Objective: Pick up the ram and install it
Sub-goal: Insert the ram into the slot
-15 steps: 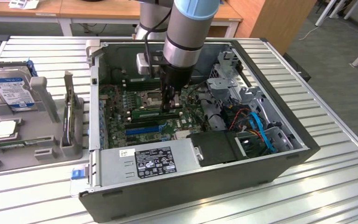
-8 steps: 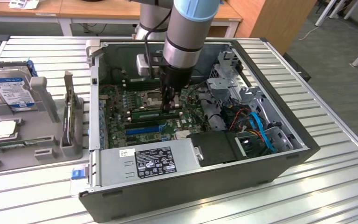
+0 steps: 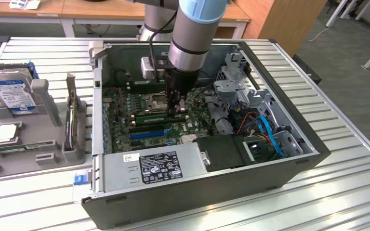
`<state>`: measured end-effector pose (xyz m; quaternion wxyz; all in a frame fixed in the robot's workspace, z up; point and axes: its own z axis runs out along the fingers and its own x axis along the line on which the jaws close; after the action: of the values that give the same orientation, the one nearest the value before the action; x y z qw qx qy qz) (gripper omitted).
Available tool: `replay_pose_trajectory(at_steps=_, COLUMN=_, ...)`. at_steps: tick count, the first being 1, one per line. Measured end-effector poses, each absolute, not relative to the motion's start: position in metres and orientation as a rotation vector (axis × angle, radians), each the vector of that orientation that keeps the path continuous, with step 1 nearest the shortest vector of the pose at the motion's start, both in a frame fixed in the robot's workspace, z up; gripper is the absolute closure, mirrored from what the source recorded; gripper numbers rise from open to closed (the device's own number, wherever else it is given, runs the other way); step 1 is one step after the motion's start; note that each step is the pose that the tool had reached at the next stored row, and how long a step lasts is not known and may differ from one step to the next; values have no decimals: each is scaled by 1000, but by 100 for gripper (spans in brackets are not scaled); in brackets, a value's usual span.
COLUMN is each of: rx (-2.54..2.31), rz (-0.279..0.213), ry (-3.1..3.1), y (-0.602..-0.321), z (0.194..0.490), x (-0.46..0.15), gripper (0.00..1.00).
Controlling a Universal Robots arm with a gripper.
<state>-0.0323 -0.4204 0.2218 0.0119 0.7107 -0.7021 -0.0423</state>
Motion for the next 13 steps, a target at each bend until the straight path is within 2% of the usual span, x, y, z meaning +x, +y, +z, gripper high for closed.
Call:
replay_pose_trajectory(at_steps=10, rx=2217, rz=-132, ry=-2190, y=-420, z=221, x=-32, gripper=87)
replay_pose_trajectory(at_steps=11, rx=2217, rz=-132, ry=-2190, y=-420, z=221, x=-32, gripper=82)
replay_pose_trajectory(at_steps=12, rx=2216, rz=-132, ry=-2189, y=-420, z=221, x=-32, gripper=82)
replay_pose_trajectory(at_steps=13, rx=2216, rz=-132, ry=-2189, y=-420, z=222, x=-32, gripper=75)
